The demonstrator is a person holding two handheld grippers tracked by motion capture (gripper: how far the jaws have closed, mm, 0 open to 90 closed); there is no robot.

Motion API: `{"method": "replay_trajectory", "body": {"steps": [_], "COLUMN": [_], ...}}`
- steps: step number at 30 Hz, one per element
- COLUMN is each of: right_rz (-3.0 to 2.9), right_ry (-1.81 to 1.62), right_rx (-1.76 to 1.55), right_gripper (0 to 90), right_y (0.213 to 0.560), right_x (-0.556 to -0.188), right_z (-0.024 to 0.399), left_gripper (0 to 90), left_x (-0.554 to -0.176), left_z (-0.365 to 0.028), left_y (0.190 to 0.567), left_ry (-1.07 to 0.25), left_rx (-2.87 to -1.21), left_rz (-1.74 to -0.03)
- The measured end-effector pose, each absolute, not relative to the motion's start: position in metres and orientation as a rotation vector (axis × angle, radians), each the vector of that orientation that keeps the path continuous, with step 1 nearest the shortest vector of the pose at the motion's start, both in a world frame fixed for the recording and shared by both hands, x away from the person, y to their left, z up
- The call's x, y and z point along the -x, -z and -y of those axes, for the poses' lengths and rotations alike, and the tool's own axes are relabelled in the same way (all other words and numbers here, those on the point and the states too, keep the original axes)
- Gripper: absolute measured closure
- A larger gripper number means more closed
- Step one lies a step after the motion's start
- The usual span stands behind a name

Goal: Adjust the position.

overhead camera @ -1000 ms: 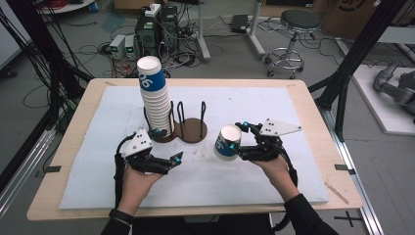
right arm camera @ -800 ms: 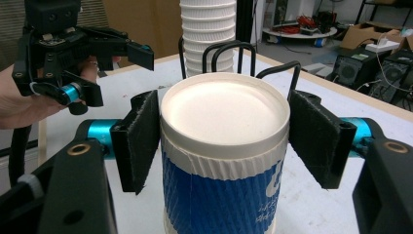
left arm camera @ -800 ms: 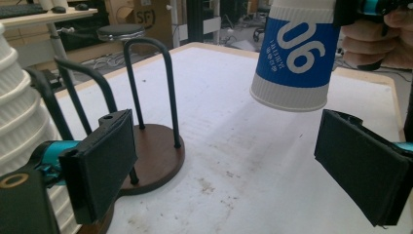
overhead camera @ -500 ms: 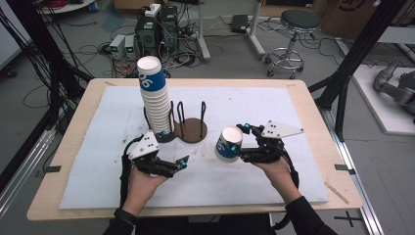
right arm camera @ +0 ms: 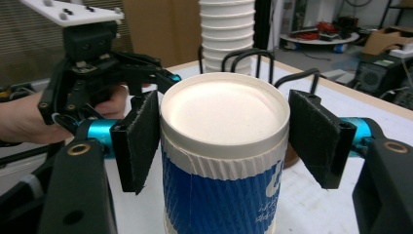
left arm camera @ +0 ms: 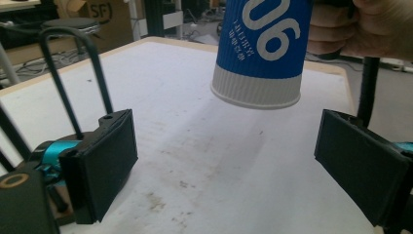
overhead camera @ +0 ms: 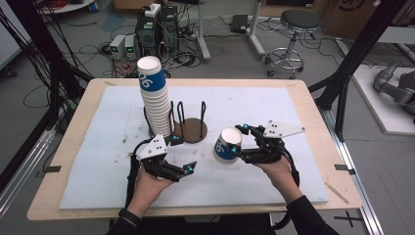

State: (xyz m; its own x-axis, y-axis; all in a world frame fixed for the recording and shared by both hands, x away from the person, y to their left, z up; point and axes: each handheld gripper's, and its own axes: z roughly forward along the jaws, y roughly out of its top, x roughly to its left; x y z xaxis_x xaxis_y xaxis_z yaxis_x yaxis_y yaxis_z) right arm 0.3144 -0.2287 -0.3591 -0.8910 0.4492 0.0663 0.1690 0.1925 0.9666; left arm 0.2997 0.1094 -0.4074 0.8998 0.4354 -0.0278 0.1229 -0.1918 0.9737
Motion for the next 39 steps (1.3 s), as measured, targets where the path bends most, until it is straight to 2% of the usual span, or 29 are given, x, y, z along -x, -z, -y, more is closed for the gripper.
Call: {"method": "replay_trajectory", "body": {"steps": [27, 39], "right_rz": [-2.357, -2.446], "right_ry": [-1.820, -1.830], "right_rx": [-0.417, -0.344], "right_gripper": [30.8, 30.8], "right_y": [0.360, 0.363], "right_x": [-0.299, -0.294], "right_z": [0.208, 0.195], "left_gripper": [8.4, 8.4], "left_x": [-0.293, -0.291], "left_z": [-0.072, -0.056], "left_y": [0.405, 0.411], "left_ry": [-0.112, -0.063], "left_rx": [-1.769, -1.849], "left_rz": [-0.285, -0.235]}}
